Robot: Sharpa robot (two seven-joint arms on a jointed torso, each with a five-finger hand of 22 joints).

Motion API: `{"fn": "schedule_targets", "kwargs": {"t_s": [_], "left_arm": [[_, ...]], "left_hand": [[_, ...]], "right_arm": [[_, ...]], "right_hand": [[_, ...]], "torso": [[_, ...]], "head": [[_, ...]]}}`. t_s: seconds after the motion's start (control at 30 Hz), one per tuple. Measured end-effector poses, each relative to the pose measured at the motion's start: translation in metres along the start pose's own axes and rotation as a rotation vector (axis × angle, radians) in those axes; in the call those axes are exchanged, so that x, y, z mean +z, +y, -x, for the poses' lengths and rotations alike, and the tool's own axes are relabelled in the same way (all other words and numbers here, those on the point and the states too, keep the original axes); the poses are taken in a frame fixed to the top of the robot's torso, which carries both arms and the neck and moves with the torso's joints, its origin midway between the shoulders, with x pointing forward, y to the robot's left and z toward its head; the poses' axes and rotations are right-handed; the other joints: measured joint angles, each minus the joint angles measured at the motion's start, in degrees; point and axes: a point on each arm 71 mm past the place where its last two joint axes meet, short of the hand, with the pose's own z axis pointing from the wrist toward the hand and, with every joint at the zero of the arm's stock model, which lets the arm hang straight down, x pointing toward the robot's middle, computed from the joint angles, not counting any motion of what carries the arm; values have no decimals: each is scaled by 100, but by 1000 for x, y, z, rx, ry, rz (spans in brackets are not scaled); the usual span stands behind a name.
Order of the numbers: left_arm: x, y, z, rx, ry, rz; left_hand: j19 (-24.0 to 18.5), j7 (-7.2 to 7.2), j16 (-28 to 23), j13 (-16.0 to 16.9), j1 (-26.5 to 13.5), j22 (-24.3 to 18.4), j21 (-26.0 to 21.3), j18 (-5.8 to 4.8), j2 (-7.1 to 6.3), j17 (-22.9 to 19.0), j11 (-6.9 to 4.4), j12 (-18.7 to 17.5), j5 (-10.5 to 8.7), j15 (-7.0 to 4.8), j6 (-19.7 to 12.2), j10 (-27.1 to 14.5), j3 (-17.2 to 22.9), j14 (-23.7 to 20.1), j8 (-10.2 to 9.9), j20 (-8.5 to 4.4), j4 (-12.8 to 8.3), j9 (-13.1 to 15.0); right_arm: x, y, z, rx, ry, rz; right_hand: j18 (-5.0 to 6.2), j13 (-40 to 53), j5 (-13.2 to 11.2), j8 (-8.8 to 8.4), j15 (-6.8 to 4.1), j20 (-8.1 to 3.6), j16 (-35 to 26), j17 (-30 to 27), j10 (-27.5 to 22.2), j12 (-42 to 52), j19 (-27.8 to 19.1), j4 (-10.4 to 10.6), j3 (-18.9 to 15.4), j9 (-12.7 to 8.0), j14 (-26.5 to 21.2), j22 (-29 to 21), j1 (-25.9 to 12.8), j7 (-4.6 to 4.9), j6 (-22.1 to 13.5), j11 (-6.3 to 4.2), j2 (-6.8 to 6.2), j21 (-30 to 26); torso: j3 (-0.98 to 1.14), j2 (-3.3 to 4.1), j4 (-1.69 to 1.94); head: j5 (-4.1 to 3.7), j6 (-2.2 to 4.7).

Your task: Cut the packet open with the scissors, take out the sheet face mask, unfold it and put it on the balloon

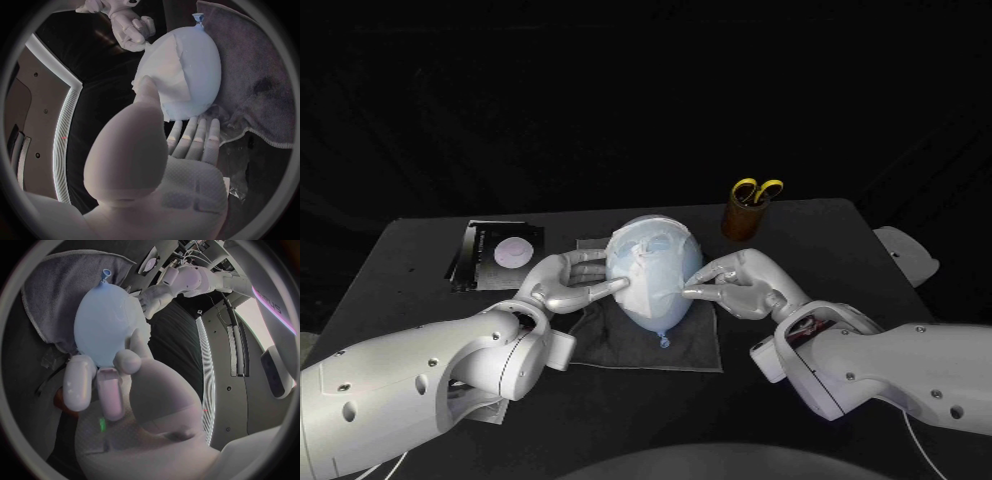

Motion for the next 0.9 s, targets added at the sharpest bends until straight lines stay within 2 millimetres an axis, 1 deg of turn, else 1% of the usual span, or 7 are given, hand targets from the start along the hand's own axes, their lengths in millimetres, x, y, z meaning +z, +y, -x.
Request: {"fn": "schedule_targets", "kwargs": {"t_s": [0.2,0.33,0.37,0.43,0.6,0.7,0.9], "left_arm": [[0,0,0,0,-1,3],[1,0,0,0,-1,5],[1,0,0,0,-1,5],[1,1,0,0,-1,6],[1,1,0,0,-1,9],[1,1,-1,0,0,10],[1,1,-1,-1,1,12]], "left_hand": [[0,0,-20,0,0,-5,0,87,0,-4,-19,0,0,0,0,19,0,0,0,0,0,0],[12,0,-20,0,0,-5,0,88,0,-4,-19,-21,0,0,0,19,27,0,0,12,-7,-1],[30,0,-20,0,0,-5,0,88,0,-4,-8,-23,0,2,0,30,32,21,0,12,0,-1],[41,0,-20,0,0,-5,0,89,0,-4,-17,-23,0,1,0,56,32,41,0,0,0,-1],[42,1,-19,0,0,-10,0,89,0,-4,2,-23,0,1,43,80,47,41,0,0,-16,7],[41,2,-19,0,0,-10,0,88,0,-4,2,-23,0,-2,43,80,47,44,0,0,-16,8],[41,2,-19,-1,0,-10,0,88,0,-4,-18,-27,0,0,42,100,56,82,0,0,-6,8]], "right_arm": [[-3,-3,7,-10,-7,-6],[-4,-5,11,-16,-12,-15],[-4,-6,12,-18,-14,-18],[-5,-6,13,-21,-15,-22],[-6,-4,11,-28,-12,-20],[-5,-2,9,-35,-10,-13],[-2,2,2,-46,-3,5]], "right_hand": [[-3,86,-1,16,0,0,16,4,-30,250,0,-363,-17,129,0,46,-233,16,-17,29,233,0],[-4,261,-20,13,0,1,16,4,-31,449,0,-640,-23,178,0,41,-423,12,-62,29,420,0],[-4,287,-16,-57,-14,13,16,4,-32,565,-13,-891,138,247,-14,-3,-623,12,-167,28,416,-24],[-3,287,39,-187,-33,58,16,4,-28,810,-58,-1042,155,258,-30,-75,-1001,55,-333,28,278,-88],[1,287,11,-486,-41,156,15,4,-28,1139,-156,-871,-306,164,-38,-204,-1606,238,-726,28,-31,-195],[86,287,11,-560,-20,176,12,3,-27,1197,-176,-841,-408,159,-16,-249,-1649,296,-831,28,-74,-230],[90,288,12,-560,-20,196,11,-1,-27,1242,-196,-853,-433,159,-16,-259,-1656,297,-832,28,-81,-239]], "torso": [[0,-1,0],[-1,-1,1],[-2,-1,1],[-3,-1,1],[-3,-1,1],[-3,-1,2],[-3,0,5]], "head": [[1,-1],[1,2],[1,3],[-3,5],[-14,8],[-21,8],[-24,12]]}}
